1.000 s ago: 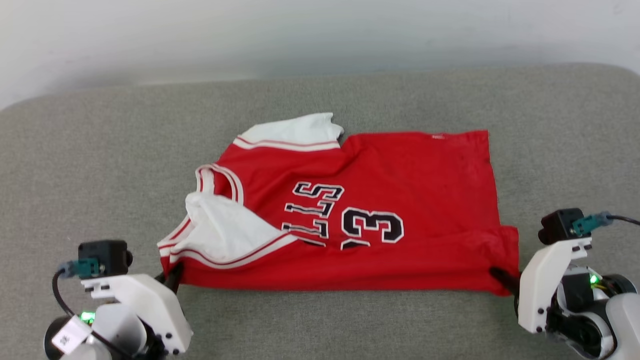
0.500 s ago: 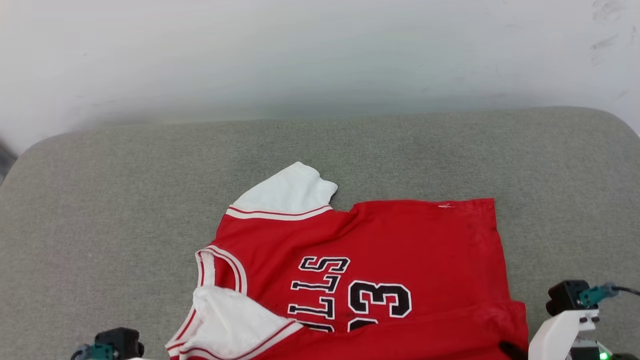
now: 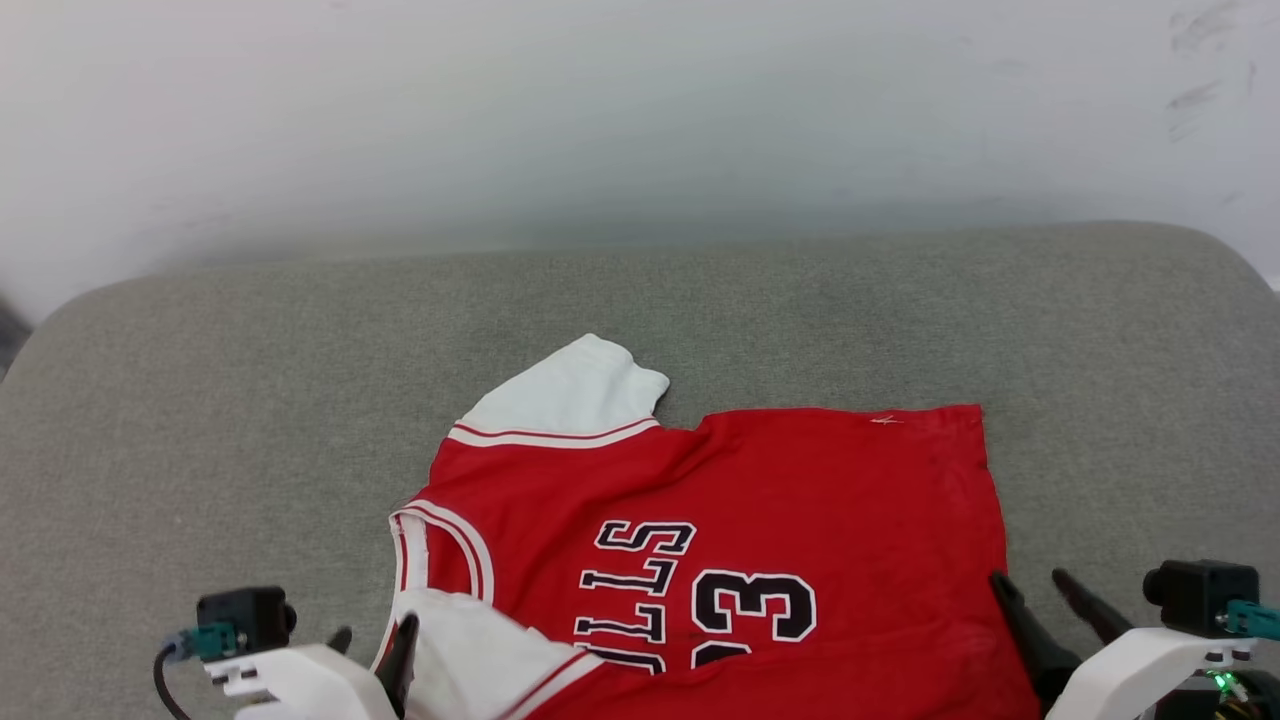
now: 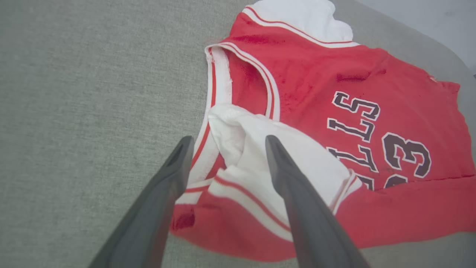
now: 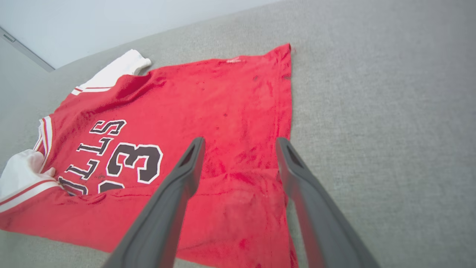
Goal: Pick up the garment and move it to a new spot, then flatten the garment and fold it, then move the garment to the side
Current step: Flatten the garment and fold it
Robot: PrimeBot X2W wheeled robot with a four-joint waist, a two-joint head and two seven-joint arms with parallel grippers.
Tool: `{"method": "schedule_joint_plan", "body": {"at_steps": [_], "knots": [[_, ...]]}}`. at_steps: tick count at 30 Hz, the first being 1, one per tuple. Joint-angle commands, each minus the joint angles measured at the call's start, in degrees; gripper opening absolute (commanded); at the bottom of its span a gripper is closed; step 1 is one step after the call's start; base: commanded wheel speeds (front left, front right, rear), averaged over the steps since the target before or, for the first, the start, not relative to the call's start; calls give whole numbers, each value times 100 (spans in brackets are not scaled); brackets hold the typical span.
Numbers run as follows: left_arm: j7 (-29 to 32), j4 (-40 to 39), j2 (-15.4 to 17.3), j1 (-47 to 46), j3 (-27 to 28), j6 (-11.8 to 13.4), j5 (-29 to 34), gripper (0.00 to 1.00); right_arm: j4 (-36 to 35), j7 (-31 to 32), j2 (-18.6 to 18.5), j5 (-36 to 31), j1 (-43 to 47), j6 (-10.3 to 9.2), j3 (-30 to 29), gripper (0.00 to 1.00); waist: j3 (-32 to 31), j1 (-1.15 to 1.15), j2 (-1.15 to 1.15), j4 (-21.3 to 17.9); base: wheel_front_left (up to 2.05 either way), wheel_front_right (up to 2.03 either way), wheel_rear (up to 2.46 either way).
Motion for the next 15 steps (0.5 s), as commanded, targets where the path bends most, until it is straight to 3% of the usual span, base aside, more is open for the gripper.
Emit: {"method": "schedule_joint_plan", "body": {"at_steps": [1,7,15], "knots": [[-96,-9,6,-113,20,-39,49,100,-37,-168,21,-107,-62,-2,-22,100,-35,0,0,-29,0,0,0],[-677,52,-22,-638,39,-144,421,100,-148,-1047,197,-581,-204,-2,-154,100,-69,0,0,-195,0,0,0],[-1084,381,-148,-1843,-54,-408,770,100,-583,-1361,397,-847,-583,-2,-218,100,481,0,0,-546,0,0,0]]}}
